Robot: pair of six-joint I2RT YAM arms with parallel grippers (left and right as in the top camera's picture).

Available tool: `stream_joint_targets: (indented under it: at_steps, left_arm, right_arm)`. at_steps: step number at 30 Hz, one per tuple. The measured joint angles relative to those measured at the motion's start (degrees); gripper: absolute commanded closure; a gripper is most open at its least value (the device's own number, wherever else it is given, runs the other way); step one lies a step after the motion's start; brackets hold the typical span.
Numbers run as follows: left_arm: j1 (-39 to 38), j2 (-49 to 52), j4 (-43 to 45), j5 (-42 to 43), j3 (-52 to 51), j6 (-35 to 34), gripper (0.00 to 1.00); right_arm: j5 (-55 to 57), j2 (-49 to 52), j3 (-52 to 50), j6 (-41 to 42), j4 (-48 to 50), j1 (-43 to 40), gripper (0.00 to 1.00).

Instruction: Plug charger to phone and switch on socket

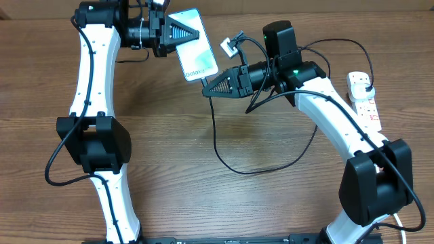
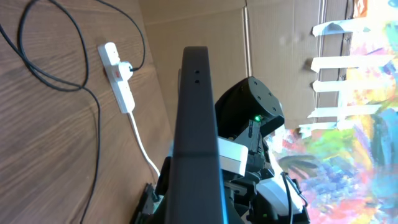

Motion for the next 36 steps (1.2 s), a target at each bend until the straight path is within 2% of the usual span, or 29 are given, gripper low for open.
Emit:
stream_joint_targets:
  at_steps: [4,12,15,24,29,36]
  left_arm:
    - [0.0,0.0,-3.0,0.2,0.0,2.4,0.96]
    - [0.0,0.0,-3.0,0.4,0.1,3.7,0.96]
    - [0.0,0.0,-2.0,0.3,0.1,3.8,0.96]
    - [-0.4,0.0,0.5,-3.9,0.1,4.0,0.96]
    - [-0.2,0.0,0.2,-7.6,0.1,3.9,0.96]
    - [0.2,0.0,-0.3,-14.4,0.1,3.5,0.96]
  right_arm:
    - [-1.2,0.0,-0.1,0.5,0.3,0.3,0.96]
    - [-1.2,0.0,-0.1,0.9,0.3,0.4,0.96]
    - [-0.8,0.0,-0.1,1.0,0.3,0.4,0.87]
    - [6.0,0.1,0.0,0.4,-0.2,-2.0,0.71]
    - [7.5,0.1,0.0,-0.2,-1.0,-2.0,0.55]
    - [11.5,0.1,0.0,-0.8,-4.9,-2.0,0.48]
